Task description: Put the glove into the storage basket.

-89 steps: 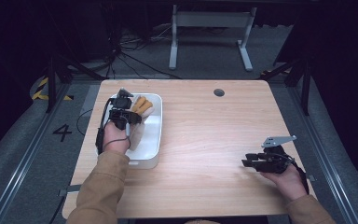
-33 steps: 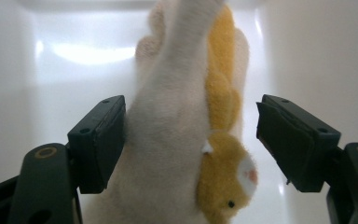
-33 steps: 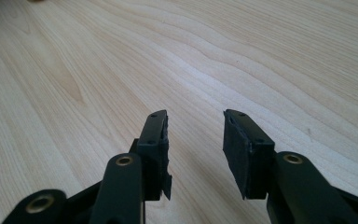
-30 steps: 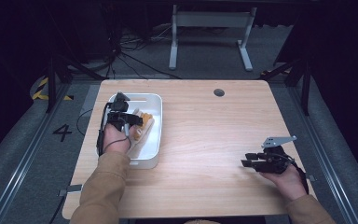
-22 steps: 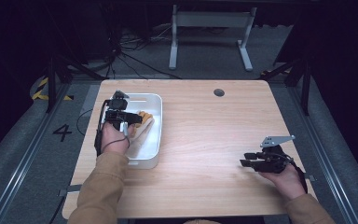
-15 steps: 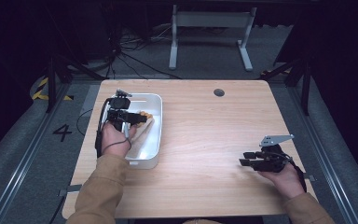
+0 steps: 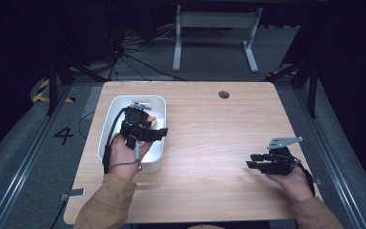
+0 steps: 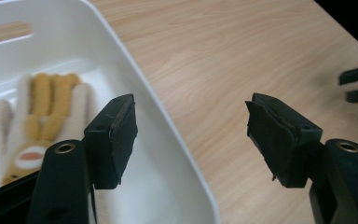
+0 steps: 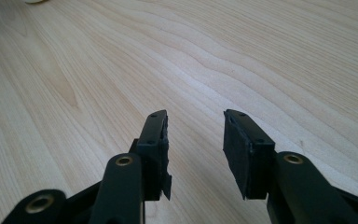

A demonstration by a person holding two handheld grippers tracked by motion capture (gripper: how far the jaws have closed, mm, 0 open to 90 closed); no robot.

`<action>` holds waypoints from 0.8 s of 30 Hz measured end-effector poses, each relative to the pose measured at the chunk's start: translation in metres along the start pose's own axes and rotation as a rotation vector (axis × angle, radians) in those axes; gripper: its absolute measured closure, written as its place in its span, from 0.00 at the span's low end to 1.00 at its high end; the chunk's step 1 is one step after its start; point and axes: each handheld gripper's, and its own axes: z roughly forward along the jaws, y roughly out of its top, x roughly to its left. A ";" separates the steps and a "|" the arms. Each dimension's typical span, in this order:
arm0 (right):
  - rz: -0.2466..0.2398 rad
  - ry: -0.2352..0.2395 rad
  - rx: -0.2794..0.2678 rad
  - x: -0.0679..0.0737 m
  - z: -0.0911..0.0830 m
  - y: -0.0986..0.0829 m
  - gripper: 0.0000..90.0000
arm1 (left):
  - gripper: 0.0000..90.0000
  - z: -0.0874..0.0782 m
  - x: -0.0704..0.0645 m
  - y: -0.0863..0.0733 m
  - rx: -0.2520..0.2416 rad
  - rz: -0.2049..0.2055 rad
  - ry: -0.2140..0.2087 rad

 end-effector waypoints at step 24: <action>-0.052 0.008 -0.011 -0.002 -0.002 -0.005 0.67 | 0.49 0.051 -0.065 -0.045 0.052 0.240 -0.203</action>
